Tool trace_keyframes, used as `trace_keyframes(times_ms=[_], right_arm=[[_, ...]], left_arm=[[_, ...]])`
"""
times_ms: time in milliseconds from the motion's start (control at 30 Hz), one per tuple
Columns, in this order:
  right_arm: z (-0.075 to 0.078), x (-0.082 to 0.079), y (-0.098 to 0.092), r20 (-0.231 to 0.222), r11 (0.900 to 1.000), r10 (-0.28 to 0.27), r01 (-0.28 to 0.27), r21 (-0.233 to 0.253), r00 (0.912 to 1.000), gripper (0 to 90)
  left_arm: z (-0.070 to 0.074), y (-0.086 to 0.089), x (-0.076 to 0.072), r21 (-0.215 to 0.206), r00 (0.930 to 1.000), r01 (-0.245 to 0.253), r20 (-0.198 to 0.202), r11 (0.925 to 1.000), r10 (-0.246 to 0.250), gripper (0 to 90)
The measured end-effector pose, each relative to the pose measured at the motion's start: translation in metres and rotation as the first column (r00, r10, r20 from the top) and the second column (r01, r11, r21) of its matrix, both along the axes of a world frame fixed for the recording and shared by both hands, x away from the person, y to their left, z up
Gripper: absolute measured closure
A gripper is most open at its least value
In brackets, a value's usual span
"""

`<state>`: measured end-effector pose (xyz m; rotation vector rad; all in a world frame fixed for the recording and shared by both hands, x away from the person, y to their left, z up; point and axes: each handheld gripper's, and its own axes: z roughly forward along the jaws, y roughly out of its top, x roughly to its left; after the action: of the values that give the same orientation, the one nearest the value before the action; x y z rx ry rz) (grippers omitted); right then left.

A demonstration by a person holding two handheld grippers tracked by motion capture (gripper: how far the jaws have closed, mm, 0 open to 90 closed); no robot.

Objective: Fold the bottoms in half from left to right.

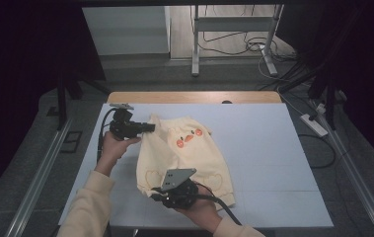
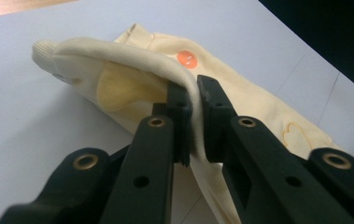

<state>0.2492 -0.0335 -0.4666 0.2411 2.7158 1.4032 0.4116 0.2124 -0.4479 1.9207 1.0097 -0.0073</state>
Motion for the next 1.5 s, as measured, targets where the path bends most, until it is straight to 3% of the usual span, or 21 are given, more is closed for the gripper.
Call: trace_keyframes(times_ms=[633,1500], right_arm=[[-0.005,-0.001,-0.026,-0.021,0.999,-0.045,0.045,-0.027,0.9987,79.4],[-0.005,-0.001,-0.064,-0.033,0.993,-0.116,0.114,-0.039,0.9927,79.8]], left_arm=[[-0.007,-0.026,0.003,0.025,0.9996,0.028,-0.009,0.9993,-0.028,83.4],[-0.013,-0.052,0.009,0.025,0.9982,0.059,-0.013,0.9979,-0.059,83.4]])
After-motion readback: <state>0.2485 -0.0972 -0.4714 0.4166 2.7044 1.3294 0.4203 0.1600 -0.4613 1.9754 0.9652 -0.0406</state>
